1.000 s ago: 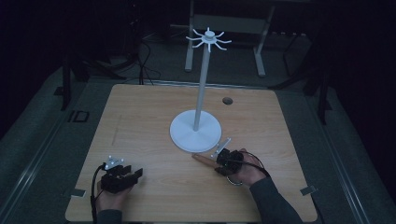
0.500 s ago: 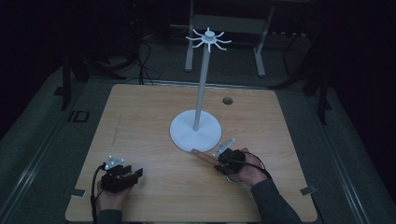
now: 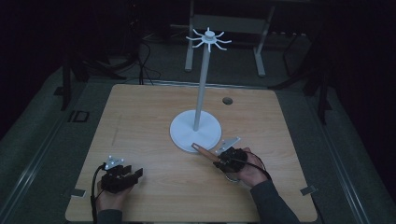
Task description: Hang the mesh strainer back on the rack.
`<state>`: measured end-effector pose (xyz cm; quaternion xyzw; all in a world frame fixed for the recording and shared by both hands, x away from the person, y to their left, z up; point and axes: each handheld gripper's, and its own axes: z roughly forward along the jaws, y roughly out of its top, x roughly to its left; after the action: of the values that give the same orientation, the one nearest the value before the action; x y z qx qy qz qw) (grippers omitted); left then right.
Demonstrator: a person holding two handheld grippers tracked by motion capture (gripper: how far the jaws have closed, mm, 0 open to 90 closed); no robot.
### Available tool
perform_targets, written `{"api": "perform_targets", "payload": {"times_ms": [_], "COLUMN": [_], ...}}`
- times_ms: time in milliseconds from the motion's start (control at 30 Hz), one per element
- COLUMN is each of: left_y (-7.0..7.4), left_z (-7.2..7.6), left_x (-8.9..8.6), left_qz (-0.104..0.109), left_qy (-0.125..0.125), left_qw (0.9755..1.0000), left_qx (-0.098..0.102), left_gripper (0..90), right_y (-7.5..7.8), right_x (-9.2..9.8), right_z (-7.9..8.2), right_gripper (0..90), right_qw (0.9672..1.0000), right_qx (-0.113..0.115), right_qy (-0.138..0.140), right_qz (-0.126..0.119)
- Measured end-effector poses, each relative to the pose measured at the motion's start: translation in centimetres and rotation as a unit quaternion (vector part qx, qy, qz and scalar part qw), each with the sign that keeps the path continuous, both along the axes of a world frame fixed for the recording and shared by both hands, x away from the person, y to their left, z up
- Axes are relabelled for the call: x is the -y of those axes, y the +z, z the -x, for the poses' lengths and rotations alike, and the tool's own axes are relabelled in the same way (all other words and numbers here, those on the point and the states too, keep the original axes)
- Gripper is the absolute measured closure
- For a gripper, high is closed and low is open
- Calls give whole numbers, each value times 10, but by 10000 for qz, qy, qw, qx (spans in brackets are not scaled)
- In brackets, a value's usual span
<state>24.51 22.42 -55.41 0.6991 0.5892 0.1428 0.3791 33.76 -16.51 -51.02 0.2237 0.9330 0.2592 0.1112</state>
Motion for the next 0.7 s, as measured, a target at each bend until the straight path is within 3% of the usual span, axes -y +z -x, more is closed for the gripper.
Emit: {"api": "perform_targets", "payload": {"times_ms": [700], "left_y": [0], "left_z": [0], "left_x": [1], "left_qz": [-17], "left_qy": [1], "left_qw": [10000], "left_qx": [2], "left_gripper": [454], "right_y": [9], "right_x": [4], "right_z": [-3], "right_gripper": [696], "right_qw": [9981], "right_qx": [201], "right_qy": [-349], "right_qz": [-463]}}
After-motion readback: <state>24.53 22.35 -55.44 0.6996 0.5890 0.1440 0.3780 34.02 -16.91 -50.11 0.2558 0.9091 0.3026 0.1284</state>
